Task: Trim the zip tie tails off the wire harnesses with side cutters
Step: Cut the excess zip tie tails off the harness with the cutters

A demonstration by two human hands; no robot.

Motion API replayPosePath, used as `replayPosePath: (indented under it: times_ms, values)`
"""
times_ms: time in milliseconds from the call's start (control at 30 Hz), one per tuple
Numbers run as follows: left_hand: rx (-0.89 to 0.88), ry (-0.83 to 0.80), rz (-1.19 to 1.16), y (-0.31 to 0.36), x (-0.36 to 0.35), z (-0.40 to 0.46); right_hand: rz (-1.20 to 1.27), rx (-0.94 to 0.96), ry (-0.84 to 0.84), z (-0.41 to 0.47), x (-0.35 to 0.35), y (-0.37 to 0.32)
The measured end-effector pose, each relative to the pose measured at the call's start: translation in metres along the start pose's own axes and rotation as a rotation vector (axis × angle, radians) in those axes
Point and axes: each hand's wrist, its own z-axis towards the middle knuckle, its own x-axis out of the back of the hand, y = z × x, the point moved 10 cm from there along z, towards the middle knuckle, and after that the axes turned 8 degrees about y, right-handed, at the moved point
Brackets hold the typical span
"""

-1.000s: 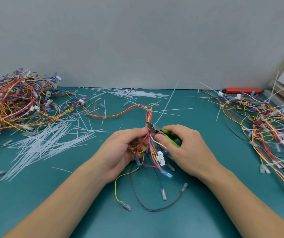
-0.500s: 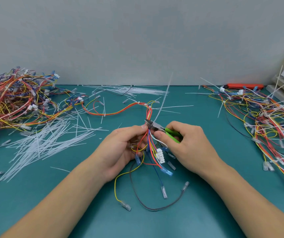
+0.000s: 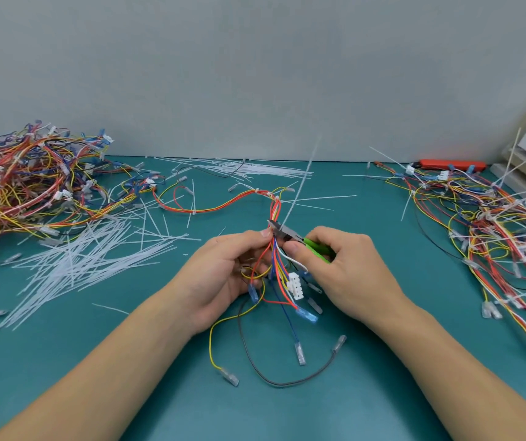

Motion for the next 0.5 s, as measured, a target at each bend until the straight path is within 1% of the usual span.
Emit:
replayPosePath:
  times_ms: [200, 367, 500]
  values:
    - [-0.007, -0.005, 0.032, -0.0001, -0.0009, -0.0010, 0.015, -0.009, -0.031, -0.0003, 0.0011, 0.0011]
    - [-0.013, -0.002, 0.029, -0.0007, 0.0004, 0.0012, -0.019, 0.000, -0.006, -0.0010, -0.0014, 0.0025]
    - [0.000, 0.011, 0.023, -0.0017, 0.0014, 0.0004, -0.030, -0.005, -0.020, -0.0023, -0.0029, 0.0031]
